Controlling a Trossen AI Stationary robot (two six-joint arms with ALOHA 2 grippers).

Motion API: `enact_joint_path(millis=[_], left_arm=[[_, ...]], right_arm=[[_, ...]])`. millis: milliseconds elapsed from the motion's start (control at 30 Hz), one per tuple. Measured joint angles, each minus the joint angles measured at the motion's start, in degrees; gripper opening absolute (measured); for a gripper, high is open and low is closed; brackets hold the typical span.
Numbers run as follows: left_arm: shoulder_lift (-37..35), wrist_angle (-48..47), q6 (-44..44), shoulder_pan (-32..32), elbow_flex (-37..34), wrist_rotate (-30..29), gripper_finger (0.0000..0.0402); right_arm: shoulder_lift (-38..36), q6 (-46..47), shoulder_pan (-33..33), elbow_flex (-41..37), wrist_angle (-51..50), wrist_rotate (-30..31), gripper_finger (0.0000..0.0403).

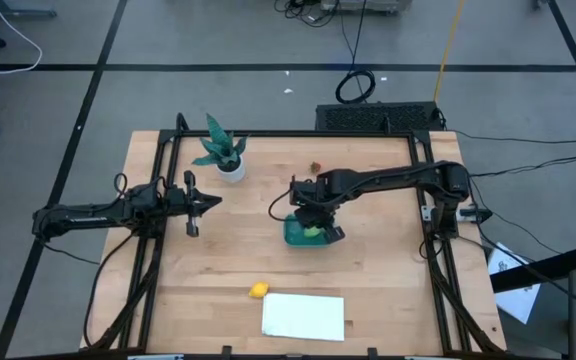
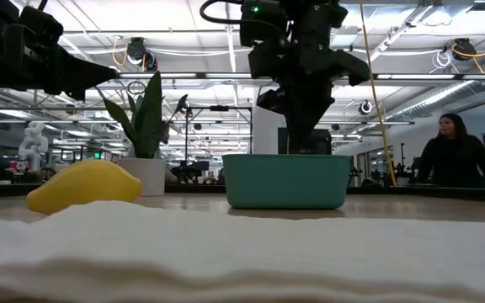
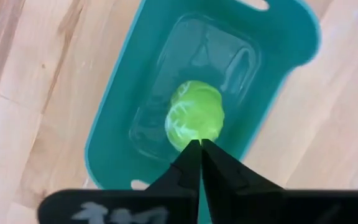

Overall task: Pick and placing Produce into tupperware
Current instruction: Put the yellow lemon into the blue bin

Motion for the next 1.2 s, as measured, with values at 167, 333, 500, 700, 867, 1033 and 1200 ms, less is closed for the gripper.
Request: enact_joint_path(millis=[167,333,500,700,867,1033,1200], left_arm=[[-0.01,0.00,0.00,0.00,0.00,-0.02,0.0026],[-0.01,-0.02,0.00,0.00,0.00,-0.02,0.0026],[-0.01,-0.02,0.00,-0.02,0.00,-0.02,0.0026],[-0.01,-0.02,-0.04,-0.01,0.00,-0.02,0.0026],[-0.01,-0.02,-0.04,-0.02,0.00,-0.02,0.0026],[-0.01,-0.02,-0.40,-0.01,0.00,-0.02,0.0026],[-0.01,-0.04,-0.52,0.00,0.00,0.00,0.0026]], right_arm=[[-3.02,0.83,-0.27,0.00,-0.74,-0.32,0.0001],[-7.31,2.38,-1.42,0.00,-2.11,-6.20,0.0000],[-12.89,3.54,-3.02,0.00,-1.92,-6.24,0.0000],[-18.91,8.06,-5.66,0.00,1.95,-6.03,0.0000],[-22.21,12.85,-6.89,0.00,9.98,-5.78,0.0000],[-24.77,14.87,-7.16,0.00,13.04,-5.78,0.0000],[-28.39,17.23,-7.18,0.00,16.40,-5.75,0.0000]])
